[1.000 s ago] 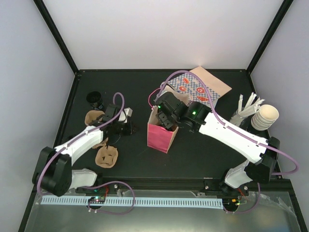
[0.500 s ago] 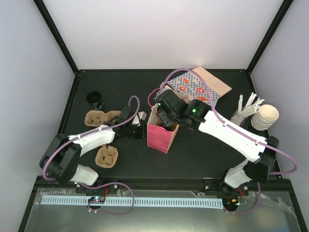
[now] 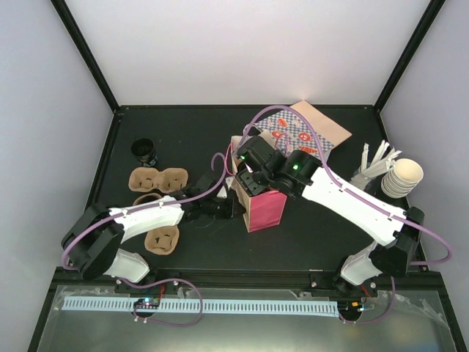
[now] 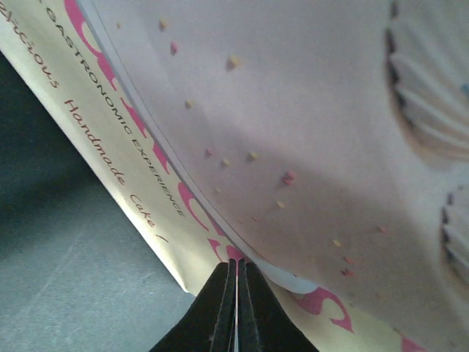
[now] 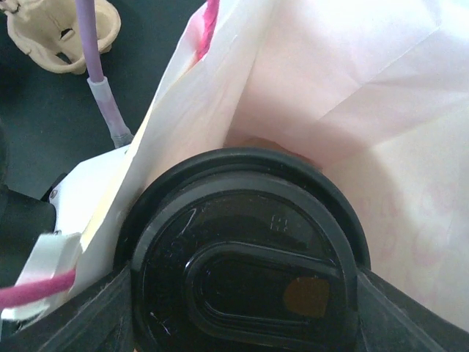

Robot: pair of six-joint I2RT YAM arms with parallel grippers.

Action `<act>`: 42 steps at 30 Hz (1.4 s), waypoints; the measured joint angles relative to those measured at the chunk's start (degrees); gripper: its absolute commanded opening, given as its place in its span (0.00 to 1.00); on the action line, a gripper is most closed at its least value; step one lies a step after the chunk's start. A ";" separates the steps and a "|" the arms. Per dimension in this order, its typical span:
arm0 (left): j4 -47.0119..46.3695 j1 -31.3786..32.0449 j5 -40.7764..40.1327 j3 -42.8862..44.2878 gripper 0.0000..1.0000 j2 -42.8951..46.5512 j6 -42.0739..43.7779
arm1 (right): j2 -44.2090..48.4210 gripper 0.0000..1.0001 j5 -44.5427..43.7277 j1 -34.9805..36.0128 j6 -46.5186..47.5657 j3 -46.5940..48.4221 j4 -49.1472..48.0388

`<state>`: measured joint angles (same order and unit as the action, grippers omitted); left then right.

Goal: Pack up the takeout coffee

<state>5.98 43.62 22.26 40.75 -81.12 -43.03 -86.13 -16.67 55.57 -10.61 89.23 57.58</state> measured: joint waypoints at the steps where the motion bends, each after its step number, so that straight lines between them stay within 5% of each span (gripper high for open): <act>1: -0.20 0.48 -0.42 0.02 0.05 0.00 -0.63 | 0.07 0.42 0.20 -0.09 0.09 0.00 0.33; 15: -4.87 7.58 -8.04 -0.09 0.05 0.44 -9.75 | 3.30 0.42 1.33 -0.63 0.96 -1.44 2.93; 27: -9.20 9.16 -12.81 -6.78 0.06 9.55 -12.59 | 4.81 0.43 0.70 -3.98 -0.66 -3.26 2.95; 42: -18.34 14.53 -16.26 -8.61 0.05 2.73 -14.67 | 2.95 0.41 11.17 -5.20 3.91 -2.45 -0.17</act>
<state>-12.36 58.15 6.00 32.14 -78.39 -57.69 -83.18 -5.50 50.37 -6.70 86.78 57.41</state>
